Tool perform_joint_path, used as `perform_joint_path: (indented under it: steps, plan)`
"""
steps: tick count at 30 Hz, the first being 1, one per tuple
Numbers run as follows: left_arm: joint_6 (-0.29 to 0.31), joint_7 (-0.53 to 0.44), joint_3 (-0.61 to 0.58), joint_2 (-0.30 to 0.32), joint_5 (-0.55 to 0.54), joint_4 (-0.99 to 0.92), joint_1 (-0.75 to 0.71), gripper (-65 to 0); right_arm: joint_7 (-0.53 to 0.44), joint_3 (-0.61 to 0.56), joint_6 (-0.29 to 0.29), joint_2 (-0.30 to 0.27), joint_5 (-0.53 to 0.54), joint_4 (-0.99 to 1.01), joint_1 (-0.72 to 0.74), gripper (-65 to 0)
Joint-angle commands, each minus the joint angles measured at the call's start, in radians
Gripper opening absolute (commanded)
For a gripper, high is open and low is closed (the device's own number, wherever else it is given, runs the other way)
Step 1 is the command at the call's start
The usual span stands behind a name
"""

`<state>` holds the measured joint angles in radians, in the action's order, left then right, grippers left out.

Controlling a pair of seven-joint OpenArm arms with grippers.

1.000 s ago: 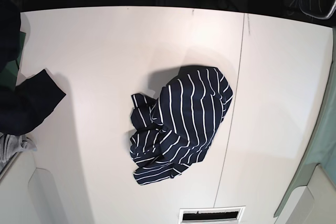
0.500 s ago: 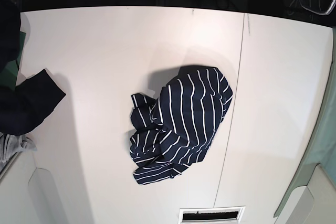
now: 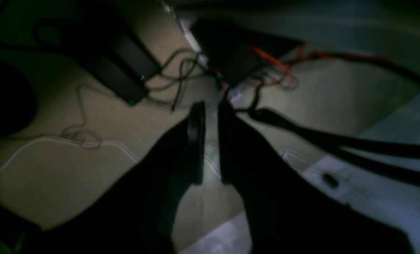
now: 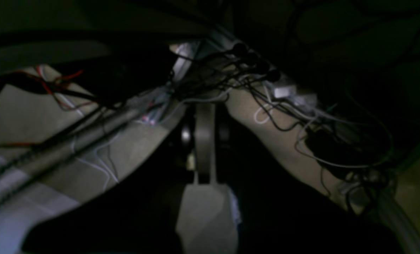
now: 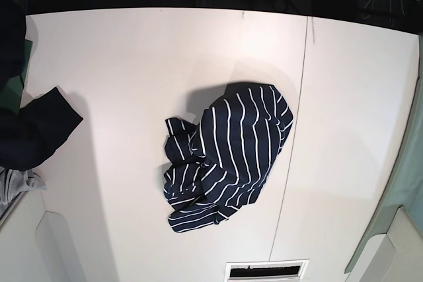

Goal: Layout the t-shirt on the table in an organized manner, then fold the t-shirt properly

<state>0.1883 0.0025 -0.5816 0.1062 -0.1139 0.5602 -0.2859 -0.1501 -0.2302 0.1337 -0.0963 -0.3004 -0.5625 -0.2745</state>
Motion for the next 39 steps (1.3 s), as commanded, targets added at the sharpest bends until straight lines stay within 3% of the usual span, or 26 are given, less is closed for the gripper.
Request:
perform_joint_path:
  steps: [1, 6, 13, 18, 24, 27, 30, 34, 39]
  plan:
    - [0.006, -0.007, 0.017, 0.010, -0.002, 0.041, -0.030, -57.9, -0.011, 0.001, 0.005, -0.012, 0.018, -0.041, -0.030, -63.3]
    - [0.018, -0.008, 0.204, 0.028, -0.006, 0.236, -0.142, -57.9, -0.011, 0.000, 0.058, -0.071, 0.110, -0.238, -0.139, -63.3]
    - [0.172, 0.000, 0.494, 0.034, -0.033, 0.593, -0.330, -57.9, -0.003, 0.001, 0.188, -0.173, 0.212, -0.581, -0.293, -63.3]
    - [0.167, 0.035, 0.593, 0.087, -0.143, 0.895, -0.472, -57.9, 0.054, 0.001, 0.196, -0.252, 0.296, -0.855, -0.390, -63.3]
    - [0.072, 0.093, 0.709, 0.148, -0.198, 1.233, -0.585, -57.9, 0.077, 0.004, 0.191, -0.319, 0.377, -1.131, -0.414, -63.3]
    - [0.061, 0.158, 0.742, 0.181, -0.205, 1.351, -0.571, -57.8, 0.082, 0.006, 0.192, -0.317, 0.422, -1.212, -0.359, -63.3]
    - [0.062, 0.159, 0.745, 0.223, -0.206, 1.425, -0.532, -57.8, 0.100, 0.006, 0.175, -0.292, 0.441, -1.228, -0.253, -63.2]
    - [0.062, 0.174, 0.718, 0.288, -0.237, 1.434, -0.434, -55.6, 0.259, 0.008, 0.129, -0.209, 0.446, -1.194, -0.064, -59.2]
    - [0.062, 0.227, 0.606, 0.338, -0.216, 1.430, -0.309, -29.5, 0.312, 0.008, 0.080, -0.111, 0.451, -1.051, 0.139, -34.6]
